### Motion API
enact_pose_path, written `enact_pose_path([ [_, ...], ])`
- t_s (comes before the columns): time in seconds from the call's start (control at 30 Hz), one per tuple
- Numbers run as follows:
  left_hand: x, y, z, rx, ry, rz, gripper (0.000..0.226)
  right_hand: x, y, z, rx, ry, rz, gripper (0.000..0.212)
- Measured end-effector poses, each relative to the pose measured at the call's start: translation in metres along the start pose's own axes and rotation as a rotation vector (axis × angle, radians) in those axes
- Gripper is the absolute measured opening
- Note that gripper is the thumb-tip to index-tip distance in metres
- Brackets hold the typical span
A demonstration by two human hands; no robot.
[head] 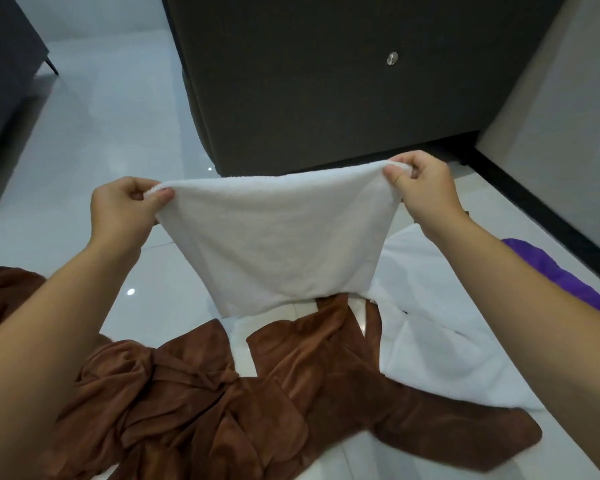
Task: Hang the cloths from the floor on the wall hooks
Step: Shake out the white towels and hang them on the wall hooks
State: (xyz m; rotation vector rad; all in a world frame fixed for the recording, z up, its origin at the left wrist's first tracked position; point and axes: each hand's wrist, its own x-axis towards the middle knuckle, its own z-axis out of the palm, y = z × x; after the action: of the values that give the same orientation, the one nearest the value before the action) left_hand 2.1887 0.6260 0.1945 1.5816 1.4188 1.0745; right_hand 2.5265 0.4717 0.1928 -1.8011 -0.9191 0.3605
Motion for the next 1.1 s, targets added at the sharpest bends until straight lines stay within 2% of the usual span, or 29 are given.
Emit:
enact_pose_path([
  [0.27,-0.004,0.109,-0.065,0.267,-0.063,-0.032,0.013,-0.008,-0.120,-0.067,0.002,-0.032,0.125,0.011],
  [0.4,-0.006,0.217,-0.117,0.363,-0.103,0.017,0.013,-0.007,-0.219,-0.119,-0.041,-0.039,0.110,0.008],
  [0.6,0.003,0.400,-0.213,0.423,-0.174,0.085,0.014,0.007,-0.405,-0.205,-0.023,-0.029,0.087,0.005],
  [0.8,0.014,0.567,-0.285,0.392,-0.300,0.266,0.013,-0.014,-0.560,-0.299,0.003,0.118,0.049,0.002],
  [0.9,0.020,0.630,-0.305,0.384,-0.363,0.392,0.012,-0.040,-0.622,-0.343,-0.034,0.256,0.000,0.002],
  [1.1,-0.002,0.731,-0.309,0.197,-0.504,0.602,0.010,-0.118,-0.707,-0.419,-0.076,0.557,-0.017,0.006],
])
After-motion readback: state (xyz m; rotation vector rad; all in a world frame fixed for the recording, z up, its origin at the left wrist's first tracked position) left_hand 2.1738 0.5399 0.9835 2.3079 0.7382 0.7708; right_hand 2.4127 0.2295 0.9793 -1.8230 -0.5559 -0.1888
